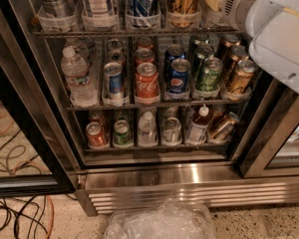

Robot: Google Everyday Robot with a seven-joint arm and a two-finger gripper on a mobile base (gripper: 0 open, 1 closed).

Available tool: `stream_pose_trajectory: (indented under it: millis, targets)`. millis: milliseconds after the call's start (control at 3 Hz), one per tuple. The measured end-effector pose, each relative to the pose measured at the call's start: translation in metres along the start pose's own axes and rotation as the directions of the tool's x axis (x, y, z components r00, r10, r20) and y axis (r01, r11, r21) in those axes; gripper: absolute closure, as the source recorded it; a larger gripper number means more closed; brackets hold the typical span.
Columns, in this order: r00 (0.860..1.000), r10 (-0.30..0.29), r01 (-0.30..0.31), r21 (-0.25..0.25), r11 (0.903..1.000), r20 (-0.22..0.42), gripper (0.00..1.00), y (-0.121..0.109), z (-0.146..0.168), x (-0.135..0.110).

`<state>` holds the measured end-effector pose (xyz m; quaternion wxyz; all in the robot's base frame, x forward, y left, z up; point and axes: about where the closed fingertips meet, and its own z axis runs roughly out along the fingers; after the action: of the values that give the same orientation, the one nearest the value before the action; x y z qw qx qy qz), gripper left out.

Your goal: Pick 7up can from top shelf of fridge

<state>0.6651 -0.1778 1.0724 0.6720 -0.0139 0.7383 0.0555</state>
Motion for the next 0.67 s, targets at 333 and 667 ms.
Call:
stream_pose_trajectory:
  millis: [333, 667]
  targets:
    - [1.000, -0.009, 0.009, -0.008, 0.9999, 0.009, 1.00, 0.0025, -0.0026, -0.0051]
    - [1.000, -0.012, 0.012, -0.019, 0.9997, 0.013, 1.00, 0.0058, -0.0029, -0.0069]
